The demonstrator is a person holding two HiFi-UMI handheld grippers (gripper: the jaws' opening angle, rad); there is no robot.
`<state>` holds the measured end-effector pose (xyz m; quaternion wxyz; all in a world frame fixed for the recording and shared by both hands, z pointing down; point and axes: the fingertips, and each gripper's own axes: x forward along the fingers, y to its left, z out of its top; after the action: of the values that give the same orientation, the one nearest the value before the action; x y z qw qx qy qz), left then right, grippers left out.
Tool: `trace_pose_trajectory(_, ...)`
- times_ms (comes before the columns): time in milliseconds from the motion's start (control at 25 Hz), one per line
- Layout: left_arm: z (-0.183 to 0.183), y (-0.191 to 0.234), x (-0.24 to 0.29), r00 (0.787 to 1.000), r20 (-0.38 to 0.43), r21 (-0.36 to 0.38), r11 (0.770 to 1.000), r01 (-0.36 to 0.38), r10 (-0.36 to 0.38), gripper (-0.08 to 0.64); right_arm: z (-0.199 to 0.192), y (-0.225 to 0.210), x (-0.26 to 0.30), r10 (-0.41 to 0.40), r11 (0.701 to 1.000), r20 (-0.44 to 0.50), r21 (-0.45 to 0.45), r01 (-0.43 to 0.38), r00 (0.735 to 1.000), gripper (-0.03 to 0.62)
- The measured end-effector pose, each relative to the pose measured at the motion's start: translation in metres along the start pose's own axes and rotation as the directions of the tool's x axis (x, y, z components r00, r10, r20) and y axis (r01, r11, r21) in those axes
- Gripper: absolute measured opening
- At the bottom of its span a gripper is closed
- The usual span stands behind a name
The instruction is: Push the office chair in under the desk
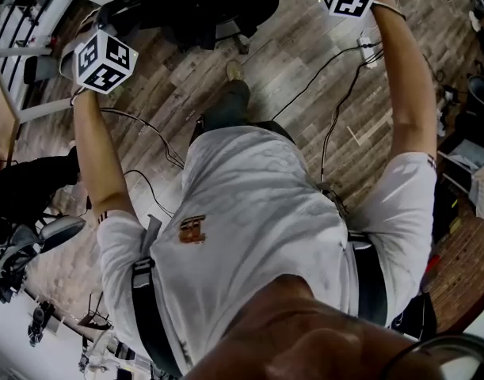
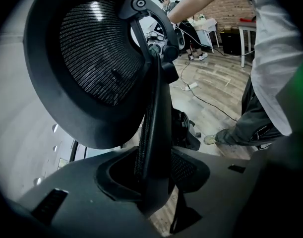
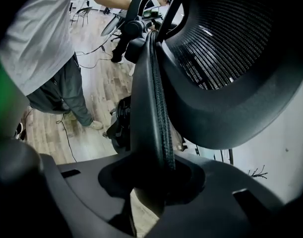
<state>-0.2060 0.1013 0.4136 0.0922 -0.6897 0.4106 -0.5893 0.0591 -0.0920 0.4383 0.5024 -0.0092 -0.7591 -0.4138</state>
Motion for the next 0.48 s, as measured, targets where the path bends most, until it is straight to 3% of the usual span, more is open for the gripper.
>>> trace_pose_trajectory(480,0.006,0.093,0.074,1.0,-0.026,-0.025,1.0,-0.004,0.003,0.184,-0.041,-0.1,0.069,0.021,1.0,0.004,-0.02,-0.021,1.0,0.133)
